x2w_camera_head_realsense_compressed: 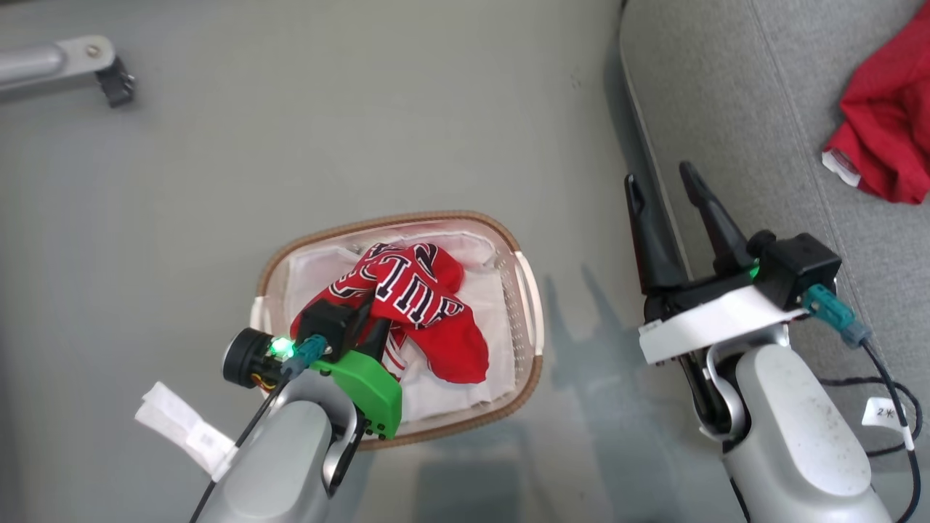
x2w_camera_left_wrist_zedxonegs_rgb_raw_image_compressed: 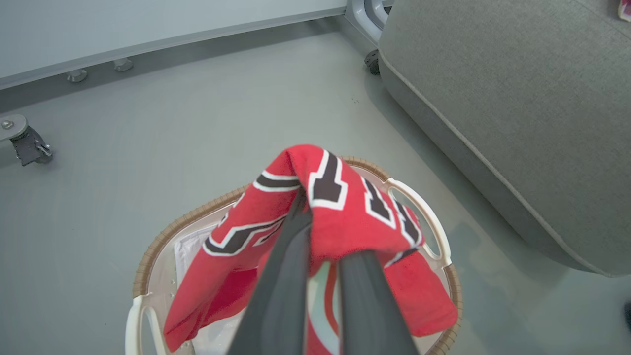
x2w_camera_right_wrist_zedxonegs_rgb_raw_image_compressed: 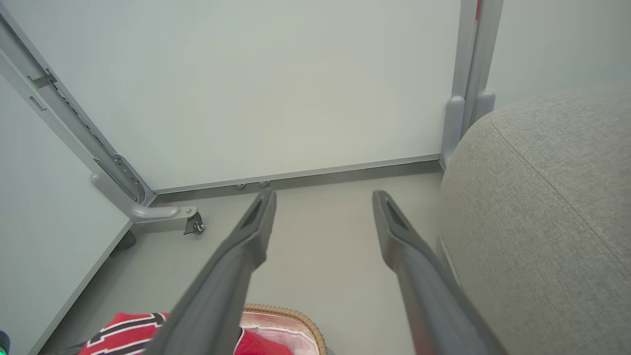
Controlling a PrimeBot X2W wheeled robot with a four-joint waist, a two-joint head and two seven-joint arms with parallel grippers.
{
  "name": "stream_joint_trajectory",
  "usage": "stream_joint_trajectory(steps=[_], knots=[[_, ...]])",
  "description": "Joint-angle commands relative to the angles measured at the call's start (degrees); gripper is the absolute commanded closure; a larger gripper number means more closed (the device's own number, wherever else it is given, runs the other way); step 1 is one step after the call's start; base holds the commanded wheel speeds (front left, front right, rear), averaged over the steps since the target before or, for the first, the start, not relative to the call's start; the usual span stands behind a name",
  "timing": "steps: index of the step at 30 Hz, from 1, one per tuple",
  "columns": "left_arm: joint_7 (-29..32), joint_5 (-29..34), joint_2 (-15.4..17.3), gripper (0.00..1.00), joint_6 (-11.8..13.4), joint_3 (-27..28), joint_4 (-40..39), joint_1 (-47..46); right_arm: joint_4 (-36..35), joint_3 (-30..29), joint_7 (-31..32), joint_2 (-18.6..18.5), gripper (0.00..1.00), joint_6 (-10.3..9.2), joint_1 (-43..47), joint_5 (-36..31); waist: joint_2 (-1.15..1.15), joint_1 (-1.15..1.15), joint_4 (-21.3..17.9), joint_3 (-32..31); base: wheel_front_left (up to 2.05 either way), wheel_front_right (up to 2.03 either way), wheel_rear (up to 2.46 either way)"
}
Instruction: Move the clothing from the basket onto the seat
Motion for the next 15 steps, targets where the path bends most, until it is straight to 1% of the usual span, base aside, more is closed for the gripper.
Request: stream_joint_trajectory(steps=[1,3,6,15], knots=[[0.0,0.6,0.0,1.00,-0.2,1.1,-1.0,1.4,0.3,0.1,-0.1,-0.3,0.00,-0.06,1.4,-0.2,0.00,0.00,3.3,-4.2,0.00,0.00,0.00],[-0.1,1.0,-0.2,1.00,-0.2,2.9,-2.7,2.3,1.0,0.2,-0.1,-0.3,0.00,-0.07,2.3,0.6,0.00,0.00,3.8,-5.4,0.00,0.00,0.00],[-0.1,1.7,-0.5,1.00,-0.2,4.4,-5.0,3.5,1.6,0.8,-0.1,-0.3,0.00,-0.07,3.5,0.1,0.00,0.00,4.3,-7.2,0.00,0.00,0.00],[0.0,2.3,-0.3,1.00,-0.2,6.6,-12.7,4.7,3.5,2.3,-0.1,-0.3,0.00,-0.06,6.1,-0.8,0.00,0.00,4.7,-11.0,0.00,0.00,0.00]])
